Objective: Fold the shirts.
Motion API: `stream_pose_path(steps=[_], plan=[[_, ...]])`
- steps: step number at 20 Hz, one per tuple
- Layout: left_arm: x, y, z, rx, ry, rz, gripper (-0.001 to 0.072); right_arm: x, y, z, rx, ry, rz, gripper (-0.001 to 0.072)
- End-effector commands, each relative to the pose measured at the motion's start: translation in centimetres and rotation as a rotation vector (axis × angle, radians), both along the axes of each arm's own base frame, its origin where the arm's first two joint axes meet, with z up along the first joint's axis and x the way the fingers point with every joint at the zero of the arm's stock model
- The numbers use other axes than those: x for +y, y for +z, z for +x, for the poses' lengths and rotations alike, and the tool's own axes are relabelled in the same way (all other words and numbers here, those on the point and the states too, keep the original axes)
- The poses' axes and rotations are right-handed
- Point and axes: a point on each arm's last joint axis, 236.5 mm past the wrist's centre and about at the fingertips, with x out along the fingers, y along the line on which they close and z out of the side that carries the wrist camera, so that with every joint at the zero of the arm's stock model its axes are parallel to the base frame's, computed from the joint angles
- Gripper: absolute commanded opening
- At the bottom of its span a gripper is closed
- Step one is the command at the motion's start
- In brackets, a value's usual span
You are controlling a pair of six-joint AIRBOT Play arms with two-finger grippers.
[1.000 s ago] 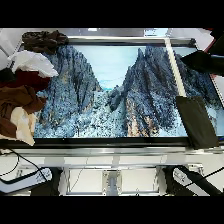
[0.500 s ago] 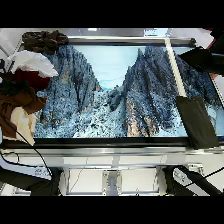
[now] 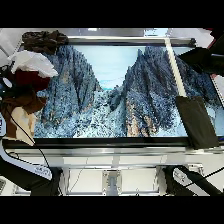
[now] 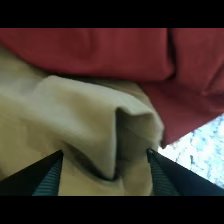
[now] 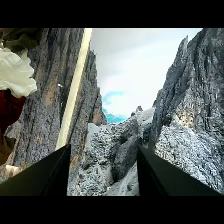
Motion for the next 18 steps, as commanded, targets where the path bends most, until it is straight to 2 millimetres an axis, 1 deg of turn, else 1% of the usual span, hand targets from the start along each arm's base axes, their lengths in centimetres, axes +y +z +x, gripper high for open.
stream_pose_path(steps=[1, 2, 4, 6, 8, 10, 12, 14, 16, 17, 18], plan=[[0.5, -1.1, -0.2, 0.026, -0.003, 0.019, 0.0152, 0.1, 0.2, 0.0, -0.002, 0.0, 0.011, 0.0492], [0.5, -1.0, -0.1, 0.022, -0.007, 0.025, 0.0024, 0.2, 0.2, 0.0, -0.003, 0.002, 0.014, 0.0492], [0.5, -1.0, -0.2, 0.022, -0.005, 0.021, 0.0014, 0.5, 0.5, 0.0, -0.009, 0.008, 0.031, 0.0491], [-0.2, -0.8, -0.9, 0.051, -0.003, -0.006, 0.0014, 0.9, 1.3, 0.1, -0.027, 0.014, 0.066, 0.049], [-1.0, 0.8, -1.3, 0.042, 0.006, -0.041, 0.0013, 1.2, 2.8, 0.6, -0.071, 0.005, 0.124, 0.049], [-2.2, 3.5, -1.4, 0.008, 0.014, -0.085, 0.0013, 1.3, 4.3, 1.0, -0.112, -0.008, 0.174, 0.0491], [-4.2, 8.1, -0.7, -0.082, 0.009, -0.159, 0.0013, 1.4, 4.3, 1.0, -0.114, -0.005, 0.176, 0.049], [-7.8, 14.7, 0.4, -0.222, -0.067, -0.254, 0.0012, 1.8, 3.9, 0.6, -0.095, 0.017, 0.171, 0.049], [-13.0, 22.7, 0.8, -0.384, -0.224, -0.334, 0.0012, 1.9, 3.4, 0.2, -0.093, 0.045, 0.13, 0.049], [-16.2, 26.8, 0.5, -0.462, -0.321, -0.372, 0.0012, 1.8, 3.0, 0.1, -0.095, 0.055, 0.096, 0.049], [-19.8, 30.9, -0.3, -0.537, -0.433, -0.411, 0.0012, 1.5, 2.5, 0.1, -0.09, 0.054, 0.065, 0.049]])
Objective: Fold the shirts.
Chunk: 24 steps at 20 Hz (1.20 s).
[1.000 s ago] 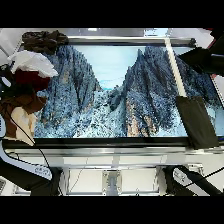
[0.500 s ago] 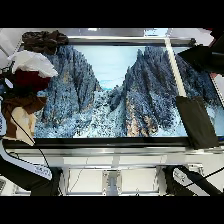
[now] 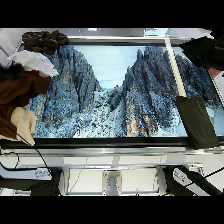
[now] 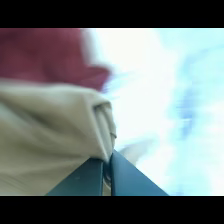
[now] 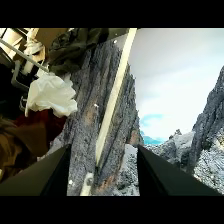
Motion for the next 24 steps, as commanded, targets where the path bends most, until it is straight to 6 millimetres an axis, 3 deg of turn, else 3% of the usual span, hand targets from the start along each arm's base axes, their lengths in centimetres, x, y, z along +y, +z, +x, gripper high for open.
stream_pose_path(steps=[1, 3, 5, 8, 11, 14, 15, 16, 17, 19, 20, 22, 24], plan=[[-12.3, 14.0, -2.5, -0.304, -0.357, -0.156, 0.0012, -0.5, -1.3, -0.2, 0.005, 0.014, -0.096, 0.049], [-19.0, 20.0, -5.7, -0.426, -0.567, -0.235, 0.0012, -1.3, -2.3, -0.3, 0.026, 0.001, -0.147, 0.049], [-24.3, 23.2, -8.8, -0.471, -0.726, -0.311, 0.0012, -2.0, -3.5, -0.4, 0.054, -0.008, -0.201, 0.049], [-31.0, 23.7, -11.9, -0.452, -0.901, -0.376, 0.0012, -3.7, -5.3, -0.6, 0.101, -0.036, -0.302, 0.049], [-36.9, 21.3, -13.5, -0.393, -1.015, -0.311, 0.0012, -5.5, -6.9, -0.8, 0.143, -0.066, -0.396, 0.049], [-41.2, 16.6, -11.9, -0.313, -1.012, -0.188, 0.002, -5.8, -7.5, -1.1, 0.163, -0.065, -0.417, 0.049], [-42.4, 14.9, -11.2, -0.279, -0.999, -0.176, 0.0152, -5.6, -7.6, -1.3, 0.171, -0.055, -0.418, 0.0491], [-43.4, 13.2, -10.1, -0.247, -0.976, -0.173, 0.0476, -5.3, -7.9, -1.6, 0.184, -0.038, -0.419, 0.0491], [-43.9, 11.5, -9.1, -0.213, -0.956, -0.167, 0.072, -5.0, -8.3, -2.1, 0.204, -0.014, -0.422, 0.0491], [-43.5, 6.7, -7.2, -0.083, -0.908, -0.152, 0.0696, -4.0, -9.5, -3.2, 0.247, 0.049, -0.432, 0.049], [-42.5, 3.1, -6.6, 0.024, -0.875, -0.105, 0.0696, -3.4, -10.6, -3.6, 0.27, 0.081, -0.43, 0.0491], [-40.8, -4.4, -7.4, 0.283, -0.848, -0.041, 0.0696, -1.9, -13.4, -4.3, 0.328, 0.128, -0.406, 0.0491], [-40.0, -10.3, -9.3, 0.495, -0.877, -0.025, 0.0696, 1.2, -16.7, -5.1, 0.382, 0.2, -0.356, 0.049]])
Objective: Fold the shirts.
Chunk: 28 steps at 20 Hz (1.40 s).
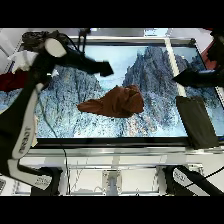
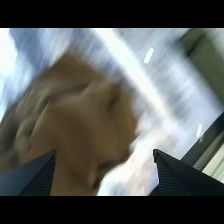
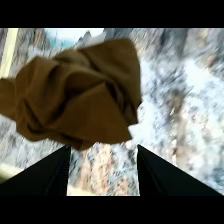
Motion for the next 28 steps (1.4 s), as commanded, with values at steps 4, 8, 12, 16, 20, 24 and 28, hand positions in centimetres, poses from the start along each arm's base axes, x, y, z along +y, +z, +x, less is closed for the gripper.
stream_pose_path(steps=[4, 8, 12, 16, 20, 24, 28], plan=[[1.9, -14.7, -2.5, 0.404, 0.001, 0.23, 0.0696, 10.4, -10.7, -2.9, 0.151, 0.146, 0.096, 0.0491], [0.8, -16.2, -3.0, 0.482, 0.019, 0.192, 0.0696, 12.9, -15.4, -1.0, 0.058, 0.136, -0.008, 0.049], [0.8, -16.2, -3.0, 0.478, 0.011, 0.193, 0.0696, 12.4, -17.2, 1.0, 0.051, 0.065, -0.015, 0.0489], [1.2, -16.5, -4.1, 0.51, -0.031, 0.215, 0.0695, 12.4, -17.3, 0.9, 0.057, 0.069, -0.016, 0.049], [1.0, -16.9, -6.0, 0.532, -0.123, 0.253, 0.0696, 12.5, -17.5, 0.5, 0.072, 0.079, -0.017, 0.049], [0.3, -20.0, -6.6, 0.51, -0.134, 0.364, 0.0696, 12.5, -17.5, 0.5, 0.073, 0.08, -0.017, 0.049], [0.4, -22.0, -6.4, 0.506, -0.082, 0.434, 0.067, 12.5, -17.6, 0.3, 0.075, 0.093, -0.023, 0.049]])
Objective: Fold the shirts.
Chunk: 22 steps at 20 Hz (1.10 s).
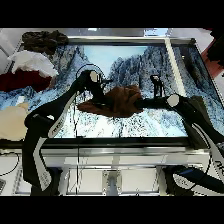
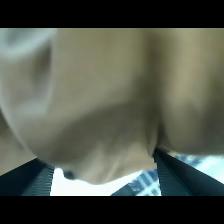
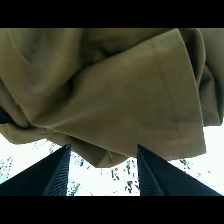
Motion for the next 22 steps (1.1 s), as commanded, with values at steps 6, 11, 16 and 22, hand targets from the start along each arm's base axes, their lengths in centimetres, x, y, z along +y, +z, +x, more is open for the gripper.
stream_pose_path(steps=[6, 11, 16, 22], plan=[[-4.4, 4.4, 1.7, -0.076, 0.019, -0.15, 0.0013, -1.2, -0.9, -0.2, -0.012, 0.042, -0.091, 0.049], [-5.5, 15.9, 7.2, -0.404, 0.056, -0.309, 0.0013, 1.2, -1.0, -3.3, 0.128, 0.08, 0.019, 0.049], [-4.1, 25.9, 9.4, -0.684, 0.13, -0.404, 0.0013, 4.2, -0.7, -2.9, 0.076, 0.098, 0.047, 0.049], [-1.4, 27.2, 10.2, -0.777, 0.14, -0.306, 0.0013, 7.4, -5.5, -2.9, 0.107, 0.115, 0.007, 0.0489]])
